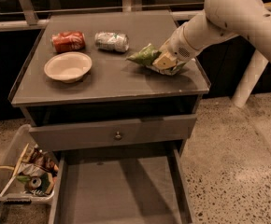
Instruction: Place green jalapeno chip bag into middle drawer
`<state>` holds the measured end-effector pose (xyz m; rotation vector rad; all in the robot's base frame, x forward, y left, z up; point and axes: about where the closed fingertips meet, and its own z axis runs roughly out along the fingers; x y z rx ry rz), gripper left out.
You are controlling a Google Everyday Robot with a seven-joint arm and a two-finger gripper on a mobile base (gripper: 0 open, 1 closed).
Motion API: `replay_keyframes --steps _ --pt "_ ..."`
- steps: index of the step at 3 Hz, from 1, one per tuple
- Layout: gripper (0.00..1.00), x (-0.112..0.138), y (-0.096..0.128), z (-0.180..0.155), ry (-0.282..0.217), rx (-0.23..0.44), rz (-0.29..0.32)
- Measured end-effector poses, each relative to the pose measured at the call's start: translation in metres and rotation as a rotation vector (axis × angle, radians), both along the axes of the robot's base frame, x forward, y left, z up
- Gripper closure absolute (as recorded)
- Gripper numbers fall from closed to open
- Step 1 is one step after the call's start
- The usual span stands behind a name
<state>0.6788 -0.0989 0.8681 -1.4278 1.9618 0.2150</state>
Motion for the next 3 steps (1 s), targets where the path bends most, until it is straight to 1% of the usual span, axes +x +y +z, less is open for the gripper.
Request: replay_keyframes --steps 1,2,3 --pt "1.00 -0.026 0.003 0.022 -0.015 0.001 0.036" --pt "1.00 -0.059 -0.001 0.048 -0.062 0.018 0.056" --pt "1.00 -0.097 -0.014 0.060 -0.107 0.033 0.052"
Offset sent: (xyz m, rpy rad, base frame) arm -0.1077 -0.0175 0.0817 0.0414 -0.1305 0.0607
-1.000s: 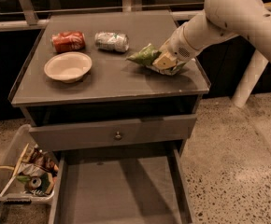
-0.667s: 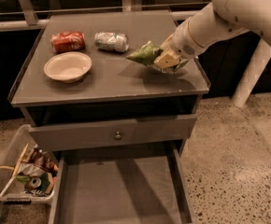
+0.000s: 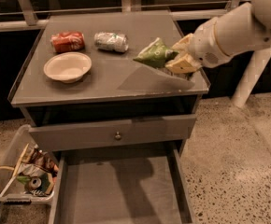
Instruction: Place green jalapeno chip bag into middle drawer
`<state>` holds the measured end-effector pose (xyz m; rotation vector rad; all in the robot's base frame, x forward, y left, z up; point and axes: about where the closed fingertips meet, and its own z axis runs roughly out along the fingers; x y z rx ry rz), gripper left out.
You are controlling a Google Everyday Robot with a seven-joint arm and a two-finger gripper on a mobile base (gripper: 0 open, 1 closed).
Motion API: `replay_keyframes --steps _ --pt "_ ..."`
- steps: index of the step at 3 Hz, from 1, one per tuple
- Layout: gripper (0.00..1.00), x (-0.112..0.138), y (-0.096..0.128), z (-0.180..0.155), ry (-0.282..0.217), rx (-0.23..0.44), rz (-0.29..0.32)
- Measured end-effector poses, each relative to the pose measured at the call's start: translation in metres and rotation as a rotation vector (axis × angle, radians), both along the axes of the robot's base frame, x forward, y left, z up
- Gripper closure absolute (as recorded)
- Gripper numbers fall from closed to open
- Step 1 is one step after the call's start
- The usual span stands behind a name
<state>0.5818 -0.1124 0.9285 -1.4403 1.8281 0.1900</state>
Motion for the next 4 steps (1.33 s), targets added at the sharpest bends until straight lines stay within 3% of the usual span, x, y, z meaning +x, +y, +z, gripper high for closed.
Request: replay_keyframes --steps 1,2,4 --pt "1.00 -0.041 -0.018 -0.006 -0.016 -0.021 -0.056" --pt "1.00 -0.090 -0.034 -0.037 0.029 -0.043 -0.119" --pt "1.00 -0.100 -0.022 -0.052 0.047 -0.033 -0.095"
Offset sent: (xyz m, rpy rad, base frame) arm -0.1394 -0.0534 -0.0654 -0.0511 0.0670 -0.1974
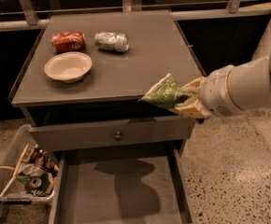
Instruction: Place green jalapeno chip bag into middle drawer
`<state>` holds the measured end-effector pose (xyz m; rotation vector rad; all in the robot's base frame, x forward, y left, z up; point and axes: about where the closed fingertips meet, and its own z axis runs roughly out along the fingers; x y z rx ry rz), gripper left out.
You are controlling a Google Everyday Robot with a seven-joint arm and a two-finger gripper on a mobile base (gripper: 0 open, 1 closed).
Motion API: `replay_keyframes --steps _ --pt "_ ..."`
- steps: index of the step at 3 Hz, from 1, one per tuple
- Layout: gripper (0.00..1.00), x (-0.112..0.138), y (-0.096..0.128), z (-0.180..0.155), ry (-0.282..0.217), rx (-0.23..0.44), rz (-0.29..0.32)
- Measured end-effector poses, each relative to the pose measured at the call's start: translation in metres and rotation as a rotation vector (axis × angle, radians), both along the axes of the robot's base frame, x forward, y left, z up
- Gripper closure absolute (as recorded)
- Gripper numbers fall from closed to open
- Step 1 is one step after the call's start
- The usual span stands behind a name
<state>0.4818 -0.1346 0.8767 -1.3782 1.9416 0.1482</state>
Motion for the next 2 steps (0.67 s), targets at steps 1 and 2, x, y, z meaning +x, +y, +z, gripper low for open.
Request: replay_keyframes --steps 1,2 --pt "1.00 -0.024 0.020 -0.037 0.042 0.041 0.011" --pt "1.00 -0.050 0.035 -0.093 0.082 0.051 -0.011"
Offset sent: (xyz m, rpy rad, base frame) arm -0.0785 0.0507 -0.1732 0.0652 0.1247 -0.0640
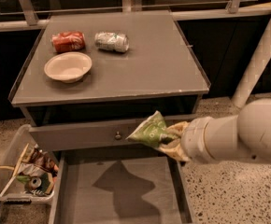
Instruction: Place green jalapeno chip bag into middle drawer
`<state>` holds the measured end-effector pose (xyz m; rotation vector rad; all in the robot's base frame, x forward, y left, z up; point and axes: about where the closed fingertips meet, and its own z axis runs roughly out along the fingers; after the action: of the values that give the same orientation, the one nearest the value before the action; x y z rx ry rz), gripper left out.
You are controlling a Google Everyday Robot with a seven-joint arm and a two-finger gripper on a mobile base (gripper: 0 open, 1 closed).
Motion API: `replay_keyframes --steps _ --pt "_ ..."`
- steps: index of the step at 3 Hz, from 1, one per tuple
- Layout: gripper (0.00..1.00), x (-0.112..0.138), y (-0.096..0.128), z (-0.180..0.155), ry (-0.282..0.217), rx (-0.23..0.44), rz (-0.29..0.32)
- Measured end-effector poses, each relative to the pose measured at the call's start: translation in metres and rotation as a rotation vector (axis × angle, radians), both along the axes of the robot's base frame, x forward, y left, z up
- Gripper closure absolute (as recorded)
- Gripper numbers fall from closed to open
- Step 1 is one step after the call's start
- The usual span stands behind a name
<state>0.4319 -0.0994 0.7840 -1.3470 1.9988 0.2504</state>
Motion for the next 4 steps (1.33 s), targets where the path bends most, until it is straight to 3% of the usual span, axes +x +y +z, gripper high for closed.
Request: replay_keyframes --steps 1,2,4 --pt "1.00 -0.008 0.001 -0.061 -0.003 -0.003 -0.066" --pt "1.00 -0.008 0.001 -0.061 -0.003 -0.003 -0.065" --pt "1.00 0.011 0.010 -0.138 0.043 0.096 0.037"
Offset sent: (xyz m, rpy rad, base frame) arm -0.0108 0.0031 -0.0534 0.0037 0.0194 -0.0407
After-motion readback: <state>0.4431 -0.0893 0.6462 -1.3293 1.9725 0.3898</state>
